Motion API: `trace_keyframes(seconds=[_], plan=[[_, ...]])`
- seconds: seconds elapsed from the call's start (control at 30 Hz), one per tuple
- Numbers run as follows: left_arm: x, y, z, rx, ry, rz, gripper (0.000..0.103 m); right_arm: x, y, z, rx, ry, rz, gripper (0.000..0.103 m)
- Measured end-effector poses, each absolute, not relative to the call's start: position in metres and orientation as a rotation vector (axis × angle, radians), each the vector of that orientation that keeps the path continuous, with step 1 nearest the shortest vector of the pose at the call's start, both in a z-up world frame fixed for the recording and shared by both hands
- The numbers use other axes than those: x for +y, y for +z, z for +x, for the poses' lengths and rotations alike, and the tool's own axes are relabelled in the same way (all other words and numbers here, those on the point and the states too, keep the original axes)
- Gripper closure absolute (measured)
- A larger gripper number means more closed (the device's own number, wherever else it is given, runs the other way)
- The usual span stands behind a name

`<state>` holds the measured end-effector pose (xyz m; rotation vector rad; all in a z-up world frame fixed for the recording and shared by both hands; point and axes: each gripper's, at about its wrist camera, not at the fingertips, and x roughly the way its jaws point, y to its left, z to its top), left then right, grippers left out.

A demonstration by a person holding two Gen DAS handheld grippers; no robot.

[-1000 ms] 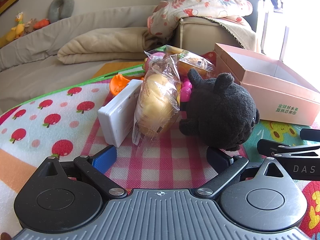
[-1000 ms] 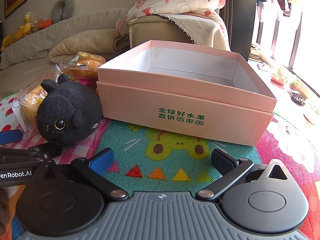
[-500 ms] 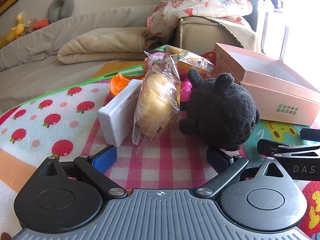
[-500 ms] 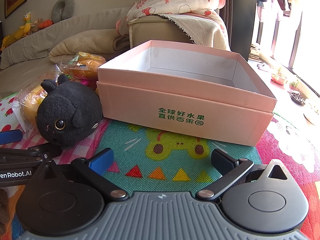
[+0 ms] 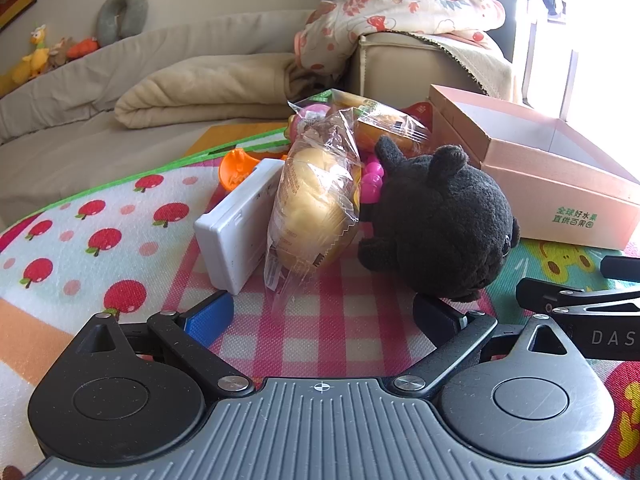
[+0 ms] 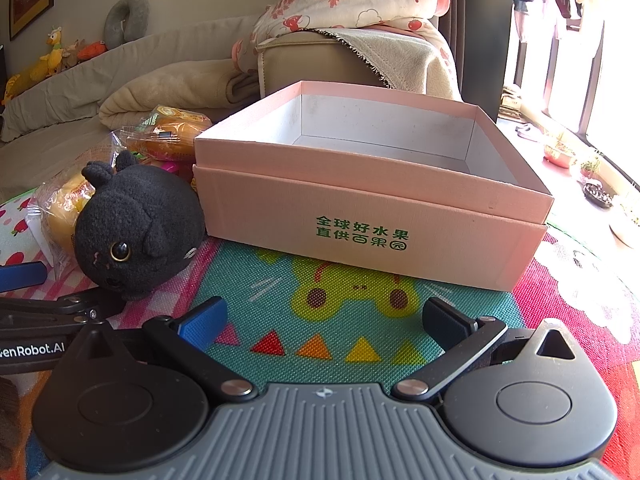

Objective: Organize objects
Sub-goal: 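Grasp the black plush cat with the left gripper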

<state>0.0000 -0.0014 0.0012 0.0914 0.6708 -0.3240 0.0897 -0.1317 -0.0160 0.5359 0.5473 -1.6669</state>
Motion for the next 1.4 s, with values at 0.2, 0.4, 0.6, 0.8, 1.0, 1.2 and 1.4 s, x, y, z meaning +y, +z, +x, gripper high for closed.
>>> trace_keyframes(seconds=[0.2, 0.4, 0.6, 0.8, 1.0, 1.2, 1.4], plan=[[0.001, 0.005, -0.001, 0.716, -0.343, 0.100, 0.003, -0.134, -0.008, 0.085, 0.591, -1.610, 0.603, 0.000], [0.023, 0.034, -0.024, 0.873, -0.364, 0.093, 0.004, -0.144, 0.008, 0.090, 0.771, -1.580, 0.809, 0.000], [0.049, 0.088, -0.004, 0.921, -0.379, 0.041, 0.004, -0.169, 0.013, 0.087, 0.903, -1.526, 0.969, 0.000], [0.031, 0.112, 0.055, 0.950, -0.519, 0.032, 0.005, -0.169, 0.029, 0.085, 0.966, -1.459, 1.083, 0.000], [-0.027, 0.113, 0.060, 1.020, -0.659, 0.003, 0.023, -0.115, 0.077, 0.112, 0.935, -1.562, 0.910, 0.000], [-0.084, 0.068, 0.073, 1.148, -0.489, 0.140, 0.024, -0.075, 0.084, 0.121, 0.972, -1.599, 0.972, 0.000], [-0.078, 0.065, 0.076, 1.138, -0.503, 0.153, 0.033, -0.071, 0.063, 0.129, 1.009, -1.517, 0.976, 0.000]])
